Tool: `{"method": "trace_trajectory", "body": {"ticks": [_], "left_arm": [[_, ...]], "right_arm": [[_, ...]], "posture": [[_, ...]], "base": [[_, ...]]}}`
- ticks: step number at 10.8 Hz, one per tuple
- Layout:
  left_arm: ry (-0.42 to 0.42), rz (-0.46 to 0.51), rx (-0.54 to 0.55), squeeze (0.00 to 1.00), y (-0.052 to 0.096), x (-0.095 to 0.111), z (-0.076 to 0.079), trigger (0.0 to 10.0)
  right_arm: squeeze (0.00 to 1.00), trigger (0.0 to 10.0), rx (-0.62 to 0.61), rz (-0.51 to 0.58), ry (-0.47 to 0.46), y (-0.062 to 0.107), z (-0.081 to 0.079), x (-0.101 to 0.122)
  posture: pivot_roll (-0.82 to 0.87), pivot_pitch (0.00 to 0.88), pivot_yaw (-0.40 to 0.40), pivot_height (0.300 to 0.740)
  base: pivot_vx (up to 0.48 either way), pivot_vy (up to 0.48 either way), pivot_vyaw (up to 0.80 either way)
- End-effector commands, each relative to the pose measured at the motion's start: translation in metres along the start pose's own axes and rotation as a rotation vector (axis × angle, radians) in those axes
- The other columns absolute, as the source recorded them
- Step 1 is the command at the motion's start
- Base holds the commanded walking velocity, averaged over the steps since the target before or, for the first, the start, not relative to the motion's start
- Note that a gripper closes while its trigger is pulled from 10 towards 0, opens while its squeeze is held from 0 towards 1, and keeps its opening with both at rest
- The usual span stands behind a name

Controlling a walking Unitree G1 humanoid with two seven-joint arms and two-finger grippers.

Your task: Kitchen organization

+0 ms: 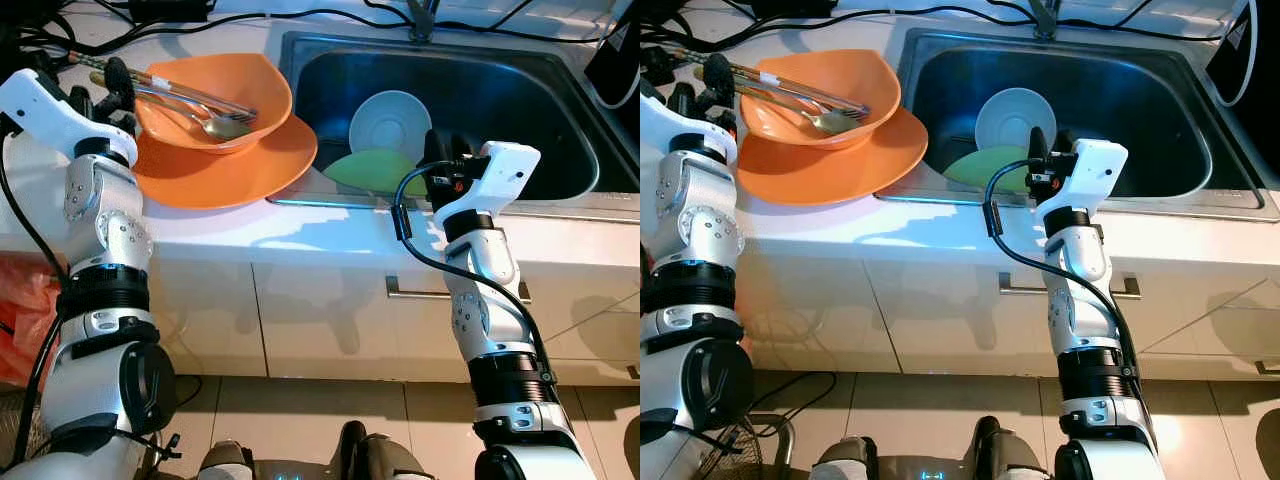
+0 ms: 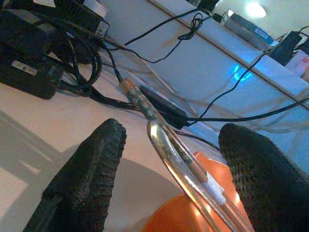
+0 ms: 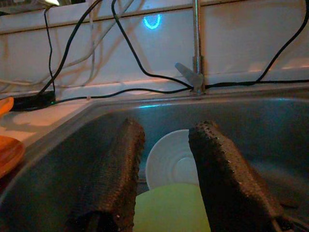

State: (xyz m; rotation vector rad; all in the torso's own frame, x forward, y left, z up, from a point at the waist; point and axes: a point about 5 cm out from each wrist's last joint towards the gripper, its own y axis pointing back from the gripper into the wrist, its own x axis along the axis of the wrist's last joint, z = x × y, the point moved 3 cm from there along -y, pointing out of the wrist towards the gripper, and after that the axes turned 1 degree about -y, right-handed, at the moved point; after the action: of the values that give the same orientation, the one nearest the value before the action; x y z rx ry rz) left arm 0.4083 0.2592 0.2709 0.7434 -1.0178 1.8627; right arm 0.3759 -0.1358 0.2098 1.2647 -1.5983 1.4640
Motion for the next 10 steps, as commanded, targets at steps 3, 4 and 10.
{"method": "trace_trajectory", "body": {"ticks": [3,4,10], "left_arm": [[-0.011,0.006,-0.014,0.0,-0.0028,0.0007,0.0077,0.0],[-0.011,0.005,-0.017,0.0,-0.0028,0.0001,0.0086,0.0],[-0.011,-0.004,-0.015,0.0,-0.0011,-0.0031,0.0091,0.0]], "right_arm": [[0.0,10.0,-0.006,0.006,0.007,-0.0007,0.0023,0.0016],[0.0,10.0,-0.007,0.006,0.008,-0.0006,0.0028,0.0016],[0.0,10.0,-0.005,-0.001,0.009,-0.0006,0.0029,0.0005]], "posture": [[0.12,0.179,-0.044,0.74],[0.12,0.181,-0.045,0.74],[0.12,0.187,-0.047,0.74]], "base": [[0.0,0.0,0.0],[0.0,0.0,0.0],[0.0,0.0,0.0]]}}
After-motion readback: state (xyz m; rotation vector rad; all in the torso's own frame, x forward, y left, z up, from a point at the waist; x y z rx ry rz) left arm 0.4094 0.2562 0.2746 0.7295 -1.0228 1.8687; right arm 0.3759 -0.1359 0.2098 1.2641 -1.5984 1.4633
